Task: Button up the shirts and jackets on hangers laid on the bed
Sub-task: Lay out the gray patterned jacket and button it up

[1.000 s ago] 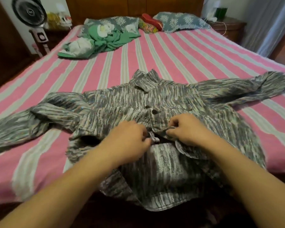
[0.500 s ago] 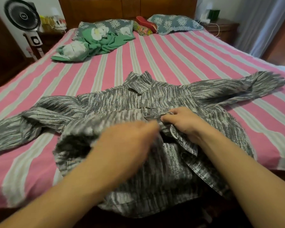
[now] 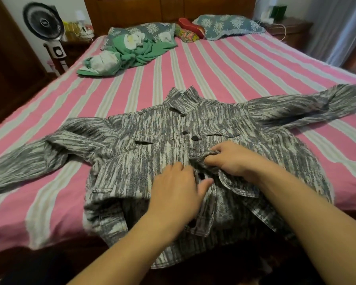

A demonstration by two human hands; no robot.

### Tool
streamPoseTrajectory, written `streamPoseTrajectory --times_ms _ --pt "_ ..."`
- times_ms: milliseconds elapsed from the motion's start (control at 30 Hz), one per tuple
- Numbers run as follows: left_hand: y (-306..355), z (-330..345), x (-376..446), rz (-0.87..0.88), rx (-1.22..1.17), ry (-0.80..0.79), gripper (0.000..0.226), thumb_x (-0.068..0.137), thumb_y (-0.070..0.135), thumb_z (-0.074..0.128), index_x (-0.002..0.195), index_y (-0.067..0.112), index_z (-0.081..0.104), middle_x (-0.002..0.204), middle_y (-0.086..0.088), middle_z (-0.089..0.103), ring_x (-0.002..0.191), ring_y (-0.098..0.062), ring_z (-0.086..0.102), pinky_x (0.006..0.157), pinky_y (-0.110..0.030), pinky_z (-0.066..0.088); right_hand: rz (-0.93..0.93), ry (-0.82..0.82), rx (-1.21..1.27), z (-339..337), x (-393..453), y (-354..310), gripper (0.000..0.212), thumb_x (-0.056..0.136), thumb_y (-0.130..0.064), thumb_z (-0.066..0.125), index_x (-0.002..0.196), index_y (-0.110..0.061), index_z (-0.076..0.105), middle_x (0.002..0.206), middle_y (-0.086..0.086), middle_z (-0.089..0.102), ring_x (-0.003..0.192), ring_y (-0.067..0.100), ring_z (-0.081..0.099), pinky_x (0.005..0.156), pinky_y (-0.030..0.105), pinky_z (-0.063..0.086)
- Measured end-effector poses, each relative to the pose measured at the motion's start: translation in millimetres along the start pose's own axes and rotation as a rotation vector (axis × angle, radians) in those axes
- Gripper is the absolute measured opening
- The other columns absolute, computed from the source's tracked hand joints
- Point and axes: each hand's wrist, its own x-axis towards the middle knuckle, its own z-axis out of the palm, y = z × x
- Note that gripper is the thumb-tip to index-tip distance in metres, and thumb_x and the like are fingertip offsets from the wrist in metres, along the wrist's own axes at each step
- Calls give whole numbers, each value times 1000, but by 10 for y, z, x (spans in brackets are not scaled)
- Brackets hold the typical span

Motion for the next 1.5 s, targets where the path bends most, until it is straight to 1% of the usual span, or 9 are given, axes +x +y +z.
streamPoseTrajectory --times_ms 300,467,667,767,867,1100,1200,1300,1500 --pt "-90 295 50 171 -127 257 2 94 22 65 96 23 66 88 12 49 84 -18 49 70 -35 41 -61 65 -6 -44 -17 46 35 85 -34 77 89 0 69 72 10 58 64 20 47 62 33 36" --pt "-91 211 153 141 62 65 34 100 57 46 112 26 54 100 7 55 88 -18 57 69 -34 48 -72 39 -47 -46 -51 -5 23 86 -35 78 80 -13 74 84 11 74 76 25 65 73 35 49" --pt "-57 134 133 270 28 162 13 92 24 71 101 22 61 88 8 45 78 -17 45 56 -30 31 -9 88 88 -23 18 59 22 84 -33 80 90 -13 76 88 8 75 77 20 62 69 33 45" --pt "-108 27 -3 304 99 197 36 80 10 79 90 23 46 83 5 40 67 -19 39 48 -31 27 -38 141 97 -17 5 64 20 85 -33 78 81 -14 75 85 12 76 71 21 62 71 38 50" --pt "-159 103 -85 256 103 167 42 82 13 78 96 26 41 78 5 40 52 -21 43 42 -32 30 -83 167 -5 49 -130 -2 16 90 -30 74 80 -18 72 79 4 74 63 13 60 53 20 47" --pt "-231 160 64 -178 -531 104 11 86 28 78 89 32 68 75 13 70 72 -2 65 65 -21 50 -168 285 -260 517 -321 -13 26 90 -41 69 69 -29 59 71 -13 60 69 7 58 63 28 43" --pt "-240 158 83 -294 -843 -17 18 84 9 78 85 26 74 75 3 75 72 -13 73 76 -39 61 -95 267 -147 485 -289 -35 24 88 -38 73 68 -25 67 67 -5 65 67 16 61 60 33 46" --pt "-231 95 115 -443 -1210 -94 16 86 -11 70 88 4 75 80 -16 75 65 -19 71 71 -36 64 -29 145 34 367 -293 -68 15 87 -34 76 77 -22 77 72 1 73 66 15 62 64 32 48" --pt "-174 66 72 -471 -1256 -47 12 86 -14 70 88 -3 73 72 -17 71 57 -16 66 56 -26 58 44 -44 184 242 -229 -51 15 83 -30 80 72 -20 78 72 -2 72 82 21 64 85 45 48"
